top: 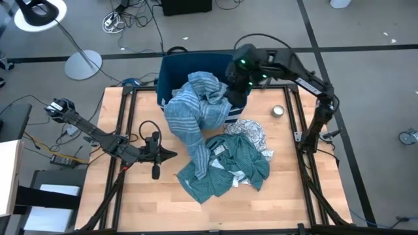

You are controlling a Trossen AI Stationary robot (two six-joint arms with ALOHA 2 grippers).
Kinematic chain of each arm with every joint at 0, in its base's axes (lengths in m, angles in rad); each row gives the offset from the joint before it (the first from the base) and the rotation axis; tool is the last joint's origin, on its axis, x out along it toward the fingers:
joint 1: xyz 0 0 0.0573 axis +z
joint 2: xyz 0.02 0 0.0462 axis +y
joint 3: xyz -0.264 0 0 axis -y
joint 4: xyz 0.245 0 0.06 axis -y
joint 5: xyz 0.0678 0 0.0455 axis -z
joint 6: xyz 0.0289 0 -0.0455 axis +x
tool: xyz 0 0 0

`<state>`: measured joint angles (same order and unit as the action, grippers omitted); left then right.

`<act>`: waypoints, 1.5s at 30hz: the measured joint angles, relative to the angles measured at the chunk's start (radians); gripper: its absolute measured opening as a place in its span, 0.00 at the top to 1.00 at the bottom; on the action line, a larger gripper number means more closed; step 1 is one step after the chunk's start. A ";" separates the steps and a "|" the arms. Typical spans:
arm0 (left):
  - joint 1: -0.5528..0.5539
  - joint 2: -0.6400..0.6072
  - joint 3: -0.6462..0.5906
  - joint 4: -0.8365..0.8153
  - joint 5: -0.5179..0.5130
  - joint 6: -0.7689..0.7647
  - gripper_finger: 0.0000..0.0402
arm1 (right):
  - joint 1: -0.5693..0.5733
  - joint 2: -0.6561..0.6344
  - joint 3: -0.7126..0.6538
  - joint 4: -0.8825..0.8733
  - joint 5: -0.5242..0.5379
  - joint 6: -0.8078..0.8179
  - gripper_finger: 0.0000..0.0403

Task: Sort clothes
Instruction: Put the blue checkered polo into the blue laundry organizer

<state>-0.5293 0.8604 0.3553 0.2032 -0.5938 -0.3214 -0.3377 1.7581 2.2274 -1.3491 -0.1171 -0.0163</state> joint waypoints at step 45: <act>0.000 0.000 0.000 0.004 -0.004 0.003 1.00 | 0.448 0.197 -0.889 1.494 0.200 -0.041 0.97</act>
<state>-0.5293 0.8604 0.3550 0.2076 -0.5976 -0.3188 0.1108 1.9549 1.3388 0.1454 0.0825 -0.0574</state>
